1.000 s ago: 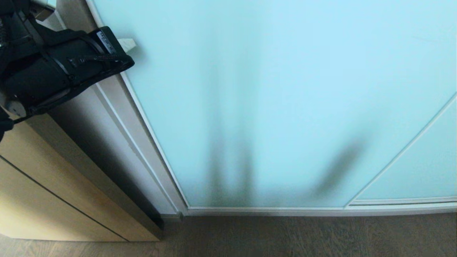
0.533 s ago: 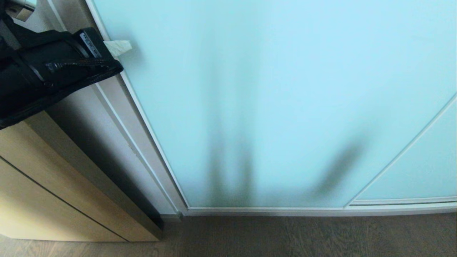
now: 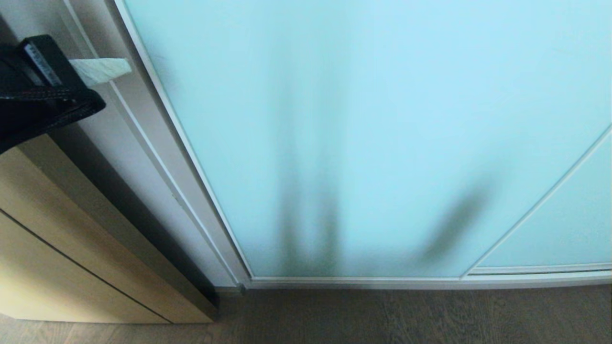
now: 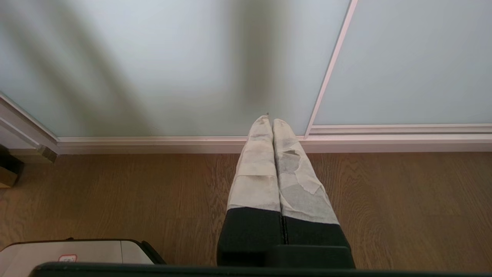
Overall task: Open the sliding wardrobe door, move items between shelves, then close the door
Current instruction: Close the door, then open the door
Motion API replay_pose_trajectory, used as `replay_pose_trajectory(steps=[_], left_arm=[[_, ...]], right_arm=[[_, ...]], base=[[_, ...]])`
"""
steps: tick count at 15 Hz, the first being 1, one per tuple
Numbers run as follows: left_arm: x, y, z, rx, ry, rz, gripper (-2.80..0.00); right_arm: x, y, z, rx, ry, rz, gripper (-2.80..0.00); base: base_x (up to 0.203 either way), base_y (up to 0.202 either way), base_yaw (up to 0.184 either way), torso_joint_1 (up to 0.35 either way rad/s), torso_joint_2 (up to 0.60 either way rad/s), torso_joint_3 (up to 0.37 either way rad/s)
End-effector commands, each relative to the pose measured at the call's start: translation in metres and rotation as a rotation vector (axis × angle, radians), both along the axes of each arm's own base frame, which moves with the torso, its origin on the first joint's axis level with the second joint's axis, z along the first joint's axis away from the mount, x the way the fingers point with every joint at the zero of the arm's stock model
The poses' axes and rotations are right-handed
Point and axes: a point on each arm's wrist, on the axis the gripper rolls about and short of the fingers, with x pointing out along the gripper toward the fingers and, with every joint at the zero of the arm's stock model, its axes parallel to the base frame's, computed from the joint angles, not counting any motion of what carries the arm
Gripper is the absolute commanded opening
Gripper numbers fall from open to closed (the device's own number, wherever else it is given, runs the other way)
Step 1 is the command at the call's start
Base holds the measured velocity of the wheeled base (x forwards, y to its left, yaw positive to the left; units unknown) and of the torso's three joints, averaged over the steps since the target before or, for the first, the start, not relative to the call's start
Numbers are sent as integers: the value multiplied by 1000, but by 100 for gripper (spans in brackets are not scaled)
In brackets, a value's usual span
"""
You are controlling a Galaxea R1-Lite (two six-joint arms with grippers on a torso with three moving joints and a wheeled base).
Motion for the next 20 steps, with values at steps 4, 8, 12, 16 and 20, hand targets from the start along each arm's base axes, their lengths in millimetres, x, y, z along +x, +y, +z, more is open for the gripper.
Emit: replay_pose_trajectory(steps=[4, 8, 12, 16, 20], left_arm=[[-83, 19, -17, 43, 1, 86, -280], [-134, 30, -67, 149, 50, 247, -280], [-173, 37, -111, 167, 63, 378, -280], [-197, 38, -162, 198, 69, 418, -280], [-203, 37, -191, 213, 115, 449, -280]], right_arm=[[0, 0, 0, 0, 1, 0, -280], [0, 0, 0, 0, 1, 0, -280], [0, 0, 0, 0, 0, 0, -280], [0, 0, 0, 0, 0, 0, -280], [0, 0, 0, 0, 0, 0, -280]], base=[[0, 0, 0, 0, 0, 0], [0, 0, 0, 0, 0, 0], [0, 0, 0, 0, 0, 0], [0, 0, 0, 0, 0, 0], [0, 0, 0, 0, 0, 0]])
